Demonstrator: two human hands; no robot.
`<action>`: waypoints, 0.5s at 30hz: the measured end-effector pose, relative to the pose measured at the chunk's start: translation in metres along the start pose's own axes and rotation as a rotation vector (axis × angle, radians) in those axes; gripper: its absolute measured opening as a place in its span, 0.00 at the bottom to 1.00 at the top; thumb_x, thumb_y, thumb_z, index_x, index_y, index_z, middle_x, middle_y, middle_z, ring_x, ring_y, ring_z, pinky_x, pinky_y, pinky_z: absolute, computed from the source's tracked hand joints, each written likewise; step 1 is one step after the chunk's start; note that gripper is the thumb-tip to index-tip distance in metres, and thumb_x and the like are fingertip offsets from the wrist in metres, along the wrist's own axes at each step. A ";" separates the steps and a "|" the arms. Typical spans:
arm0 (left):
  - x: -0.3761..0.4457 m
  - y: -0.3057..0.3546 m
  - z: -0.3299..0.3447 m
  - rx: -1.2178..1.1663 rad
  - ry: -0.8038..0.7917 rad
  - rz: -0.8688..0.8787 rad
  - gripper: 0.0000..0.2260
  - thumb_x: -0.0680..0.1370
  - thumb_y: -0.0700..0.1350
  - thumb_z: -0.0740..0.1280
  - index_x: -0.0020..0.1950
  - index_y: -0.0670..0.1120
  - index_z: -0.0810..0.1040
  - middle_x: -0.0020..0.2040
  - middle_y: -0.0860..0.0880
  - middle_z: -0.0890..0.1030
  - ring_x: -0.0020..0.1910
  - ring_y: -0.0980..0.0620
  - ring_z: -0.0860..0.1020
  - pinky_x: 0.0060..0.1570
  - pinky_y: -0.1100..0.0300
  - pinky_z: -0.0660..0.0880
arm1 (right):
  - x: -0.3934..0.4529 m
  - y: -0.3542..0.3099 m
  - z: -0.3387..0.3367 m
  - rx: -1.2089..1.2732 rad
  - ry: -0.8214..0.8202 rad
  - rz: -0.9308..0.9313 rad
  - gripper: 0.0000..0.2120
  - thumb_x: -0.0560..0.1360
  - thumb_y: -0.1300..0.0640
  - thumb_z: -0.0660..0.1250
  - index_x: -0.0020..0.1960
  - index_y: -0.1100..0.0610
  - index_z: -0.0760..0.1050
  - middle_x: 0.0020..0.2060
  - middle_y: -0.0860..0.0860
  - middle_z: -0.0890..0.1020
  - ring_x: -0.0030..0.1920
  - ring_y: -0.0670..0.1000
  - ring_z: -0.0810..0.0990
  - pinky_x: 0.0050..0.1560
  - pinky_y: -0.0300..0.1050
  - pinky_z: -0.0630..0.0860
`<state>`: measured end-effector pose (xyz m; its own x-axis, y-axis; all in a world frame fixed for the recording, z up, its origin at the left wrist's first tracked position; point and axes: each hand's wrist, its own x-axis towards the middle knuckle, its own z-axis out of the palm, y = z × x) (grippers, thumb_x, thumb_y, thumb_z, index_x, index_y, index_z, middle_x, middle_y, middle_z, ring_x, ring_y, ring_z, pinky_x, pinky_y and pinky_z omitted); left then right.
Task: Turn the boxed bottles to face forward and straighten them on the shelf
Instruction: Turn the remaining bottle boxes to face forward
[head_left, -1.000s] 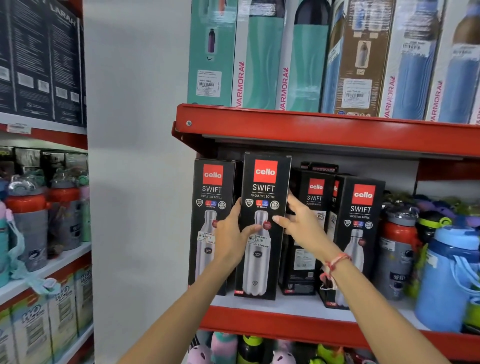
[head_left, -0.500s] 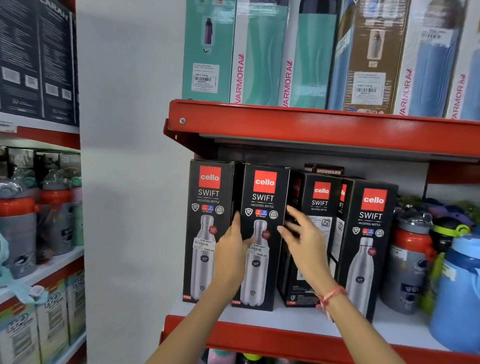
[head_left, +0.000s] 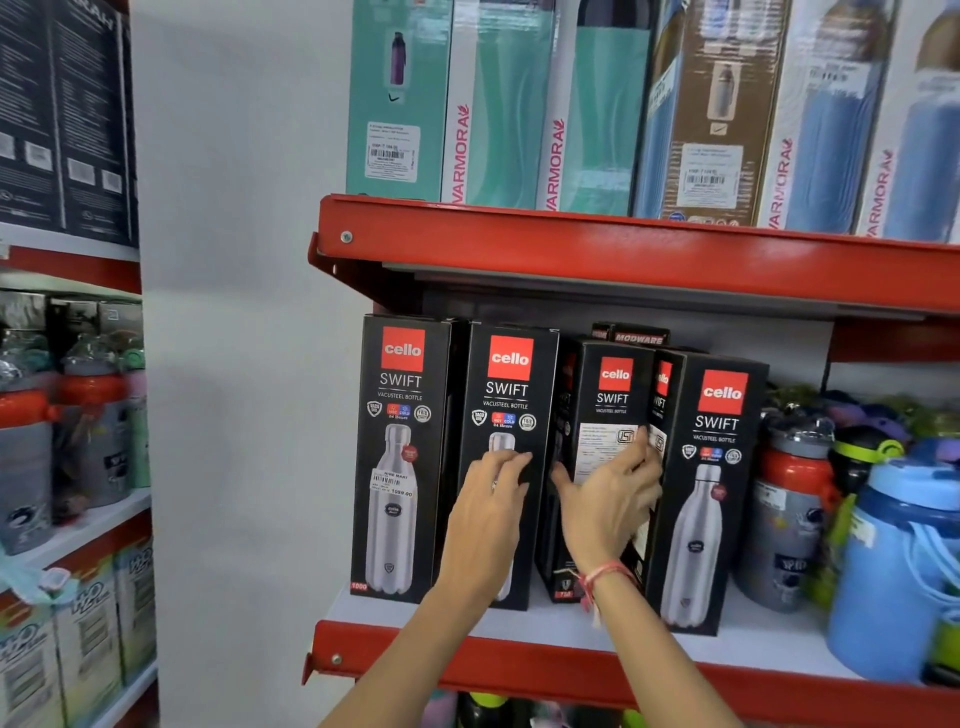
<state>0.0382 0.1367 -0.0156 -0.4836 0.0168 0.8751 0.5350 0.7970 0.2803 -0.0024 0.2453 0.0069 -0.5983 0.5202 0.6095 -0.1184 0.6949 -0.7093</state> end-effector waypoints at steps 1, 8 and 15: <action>-0.002 0.000 -0.002 -0.003 -0.010 -0.008 0.14 0.78 0.37 0.66 0.64 0.40 0.77 0.60 0.44 0.79 0.57 0.47 0.79 0.53 0.55 0.79 | 0.001 -0.002 0.001 0.008 0.009 -0.001 0.50 0.62 0.50 0.79 0.74 0.62 0.54 0.67 0.65 0.64 0.61 0.66 0.69 0.55 0.61 0.71; -0.010 0.002 -0.013 -0.122 -0.065 -0.078 0.14 0.80 0.38 0.63 0.66 0.42 0.74 0.63 0.46 0.75 0.61 0.49 0.75 0.60 0.54 0.75 | 0.014 0.004 -0.014 0.130 -0.124 0.056 0.56 0.59 0.50 0.81 0.75 0.62 0.52 0.66 0.63 0.63 0.61 0.65 0.66 0.60 0.58 0.70; 0.000 0.021 -0.021 -0.446 -0.194 -0.285 0.21 0.78 0.46 0.67 0.70 0.44 0.70 0.66 0.46 0.73 0.64 0.52 0.74 0.63 0.54 0.74 | 0.000 0.016 -0.084 0.292 -0.170 -0.033 0.56 0.53 0.44 0.82 0.73 0.57 0.58 0.69 0.55 0.67 0.69 0.56 0.65 0.68 0.56 0.65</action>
<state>0.0644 0.1406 -0.0014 -0.7477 -0.0172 0.6638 0.5853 0.4550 0.6711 0.0616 0.2984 0.0251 -0.7111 0.3922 0.5835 -0.3474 0.5256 -0.7766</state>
